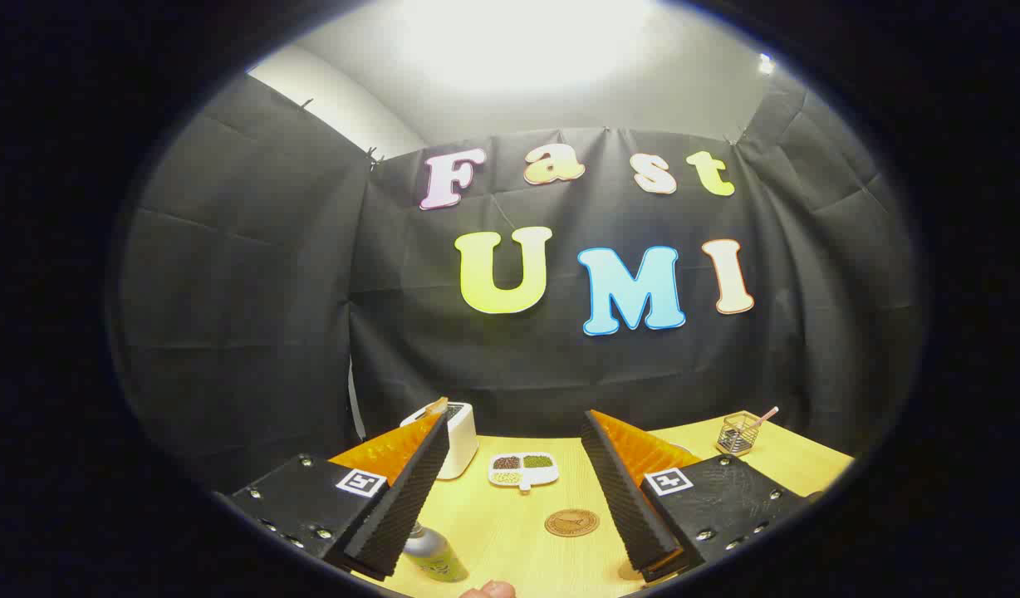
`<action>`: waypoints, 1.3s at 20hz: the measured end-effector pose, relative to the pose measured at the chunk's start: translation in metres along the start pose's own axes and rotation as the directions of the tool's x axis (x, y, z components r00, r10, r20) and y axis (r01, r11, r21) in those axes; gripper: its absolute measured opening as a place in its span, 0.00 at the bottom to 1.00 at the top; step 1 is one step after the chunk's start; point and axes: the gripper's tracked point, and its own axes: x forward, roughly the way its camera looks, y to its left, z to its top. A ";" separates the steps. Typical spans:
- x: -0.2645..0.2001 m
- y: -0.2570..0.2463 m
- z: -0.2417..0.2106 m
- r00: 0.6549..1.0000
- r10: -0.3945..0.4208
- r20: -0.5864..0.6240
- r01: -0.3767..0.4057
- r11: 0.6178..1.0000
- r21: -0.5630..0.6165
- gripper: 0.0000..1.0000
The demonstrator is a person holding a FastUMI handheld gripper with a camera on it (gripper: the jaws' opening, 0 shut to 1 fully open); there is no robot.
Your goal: Take the bottle from table, then pour the juice into the cup, finally place the bottle on the coaster
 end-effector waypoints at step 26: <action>-0.006 -0.009 0.000 0.997 -0.075 0.015 0.076 0.997 -0.021 0.98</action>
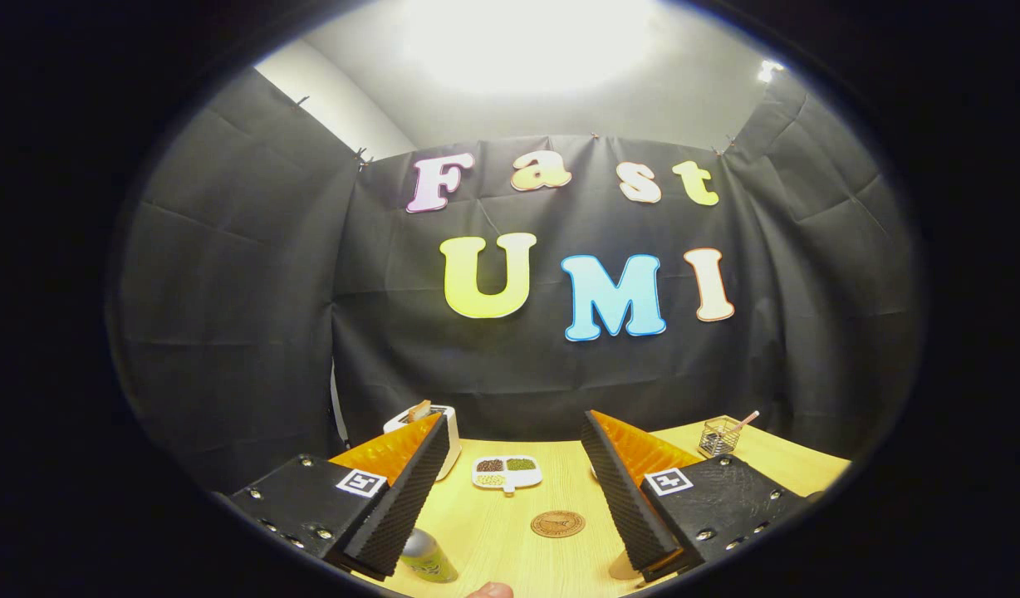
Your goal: Take the bottle from table, then pour the juice into the cup, finally place the bottle on the coaster
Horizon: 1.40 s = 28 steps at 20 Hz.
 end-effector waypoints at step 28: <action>0.009 0.110 -0.132 0.971 0.132 -0.198 -0.145 0.988 -0.054 0.98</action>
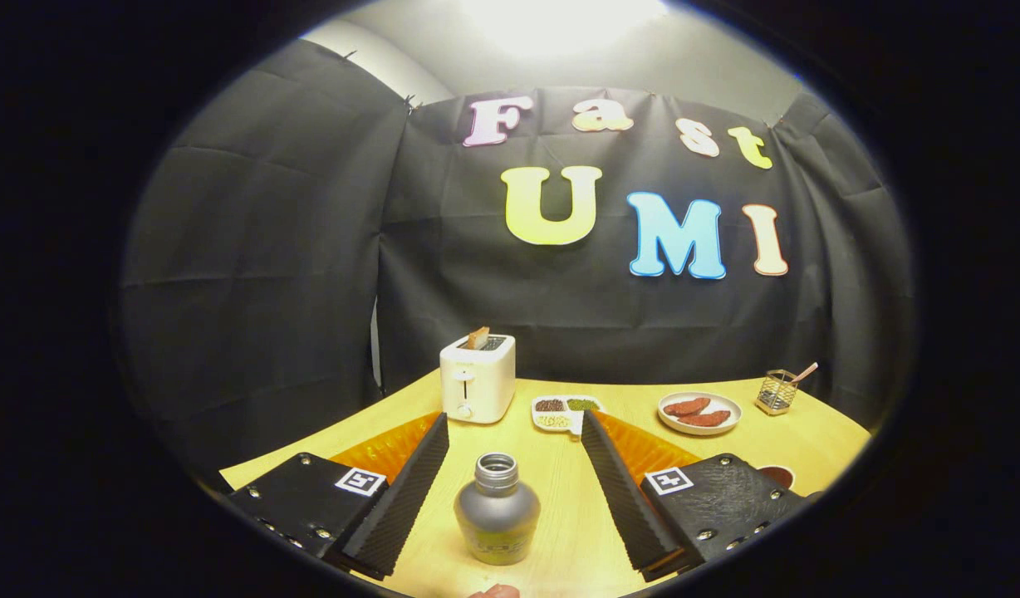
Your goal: Take the bottle from table, then pour the juice into the cup, finally place the bottle on the coaster
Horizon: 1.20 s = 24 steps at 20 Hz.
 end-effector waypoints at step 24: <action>0.010 0.015 -0.122 0.967 -0.025 -0.252 0.012 0.998 -0.055 0.98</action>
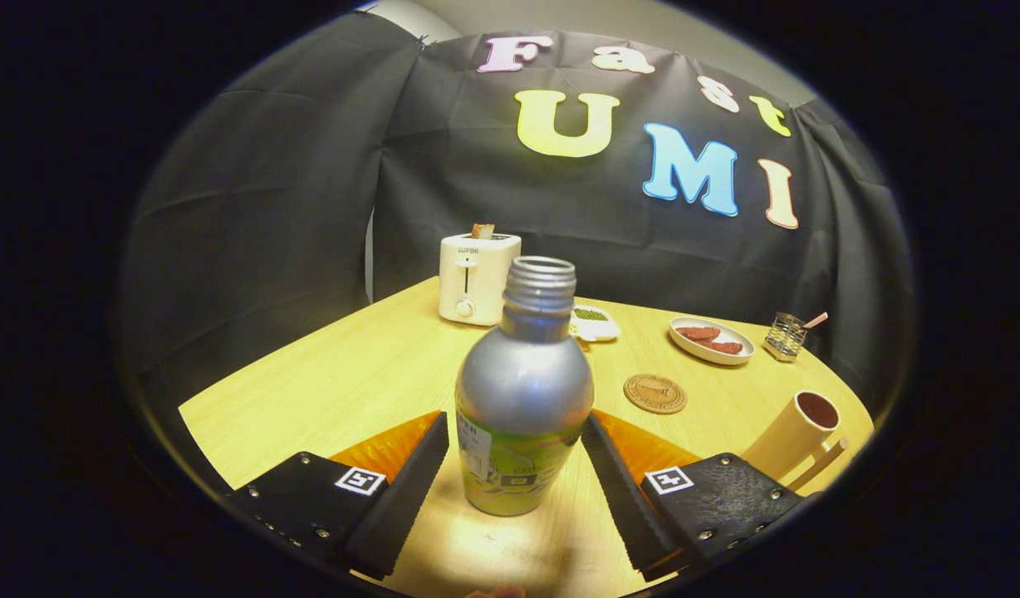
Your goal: Take the bottle from table, then pour the juice into the cup, finally place the bottle on the coaster
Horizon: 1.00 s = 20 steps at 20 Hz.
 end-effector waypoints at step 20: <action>0.010 0.004 -0.019 0.994 0.048 -0.093 -0.045 0.998 0.035 0.77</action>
